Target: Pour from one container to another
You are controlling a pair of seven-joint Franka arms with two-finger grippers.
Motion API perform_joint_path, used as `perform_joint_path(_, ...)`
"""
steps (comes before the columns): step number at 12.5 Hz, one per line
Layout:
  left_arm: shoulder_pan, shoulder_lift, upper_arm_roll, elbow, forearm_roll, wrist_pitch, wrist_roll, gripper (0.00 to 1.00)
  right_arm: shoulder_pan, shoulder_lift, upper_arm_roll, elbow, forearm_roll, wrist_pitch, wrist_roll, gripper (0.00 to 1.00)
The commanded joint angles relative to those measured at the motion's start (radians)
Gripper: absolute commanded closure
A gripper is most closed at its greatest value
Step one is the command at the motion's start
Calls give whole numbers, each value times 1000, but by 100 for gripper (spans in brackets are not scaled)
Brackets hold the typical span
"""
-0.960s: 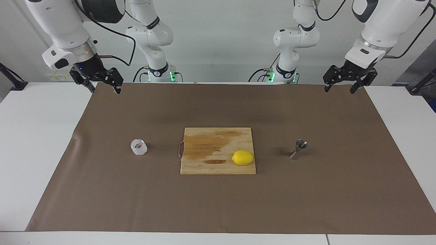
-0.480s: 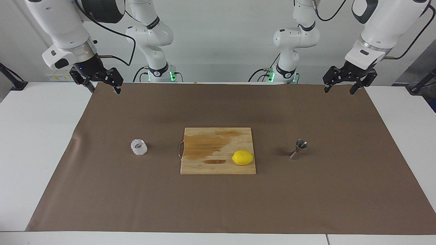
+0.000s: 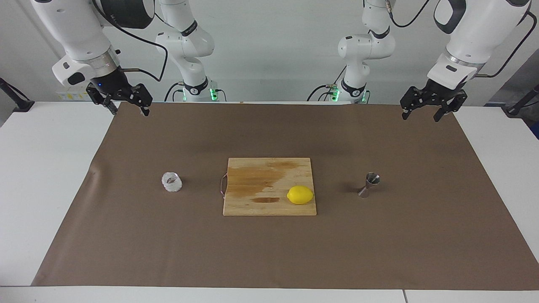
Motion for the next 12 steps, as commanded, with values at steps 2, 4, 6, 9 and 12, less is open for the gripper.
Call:
perform_joint_path(2, 20, 92, 4, 38, -62, 8, -99, 0, -11, -10, 10, 1, -10, -16, 8, 0)
perform_joint_path(4, 32, 162, 7, 58, -112, 30, -254, 0, -11, -10, 10, -1, -10, -16, 8, 0)
perform_joint_path(6, 58, 189, 7, 47, -172, 91, -362, 0, -11, -10, 10, 1, -10, -16, 8, 0)
perform_joint_path(9, 112, 224, 7, 1, -267, 117, -460, 0, -11, -8, 10, 1, -10, -16, 8, 0)
perform_joint_path(12, 145, 218, 7, -83, -422, 146, -644, 0, -11, -10, 10, 1, -10, -16, 8, 0)
